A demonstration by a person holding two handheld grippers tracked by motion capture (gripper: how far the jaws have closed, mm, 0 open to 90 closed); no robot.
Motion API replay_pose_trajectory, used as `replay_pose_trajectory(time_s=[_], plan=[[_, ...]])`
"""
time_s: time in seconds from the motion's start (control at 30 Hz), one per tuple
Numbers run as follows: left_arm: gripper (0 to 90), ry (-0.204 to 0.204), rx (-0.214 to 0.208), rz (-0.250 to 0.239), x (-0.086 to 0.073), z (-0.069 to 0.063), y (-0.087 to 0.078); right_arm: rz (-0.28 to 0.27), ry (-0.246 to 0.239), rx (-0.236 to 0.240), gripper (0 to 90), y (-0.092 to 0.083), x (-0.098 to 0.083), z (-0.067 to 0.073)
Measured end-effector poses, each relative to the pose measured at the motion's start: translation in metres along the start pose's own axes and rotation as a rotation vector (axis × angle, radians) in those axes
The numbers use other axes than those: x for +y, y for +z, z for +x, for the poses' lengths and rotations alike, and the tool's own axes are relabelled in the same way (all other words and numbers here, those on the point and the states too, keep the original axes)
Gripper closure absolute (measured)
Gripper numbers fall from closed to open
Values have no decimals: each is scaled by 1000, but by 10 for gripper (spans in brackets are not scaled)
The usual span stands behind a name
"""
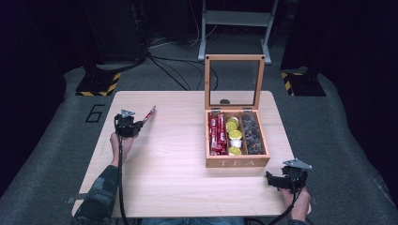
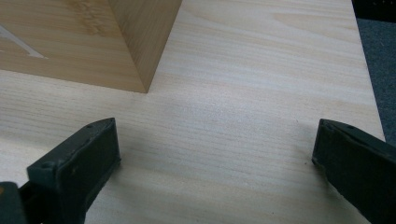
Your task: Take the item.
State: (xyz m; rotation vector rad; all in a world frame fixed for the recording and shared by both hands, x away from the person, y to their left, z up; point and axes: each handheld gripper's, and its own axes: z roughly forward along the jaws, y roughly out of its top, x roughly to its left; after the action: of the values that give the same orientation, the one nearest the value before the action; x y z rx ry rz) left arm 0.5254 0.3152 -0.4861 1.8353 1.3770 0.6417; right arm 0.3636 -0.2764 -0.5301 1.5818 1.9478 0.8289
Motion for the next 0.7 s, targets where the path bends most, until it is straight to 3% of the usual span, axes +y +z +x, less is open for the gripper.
replay_pose_trajectory(time_s=[0.7], plan=[[843,-8,14,17,-5,2,11,2,1,-2,2,0,0,0]])
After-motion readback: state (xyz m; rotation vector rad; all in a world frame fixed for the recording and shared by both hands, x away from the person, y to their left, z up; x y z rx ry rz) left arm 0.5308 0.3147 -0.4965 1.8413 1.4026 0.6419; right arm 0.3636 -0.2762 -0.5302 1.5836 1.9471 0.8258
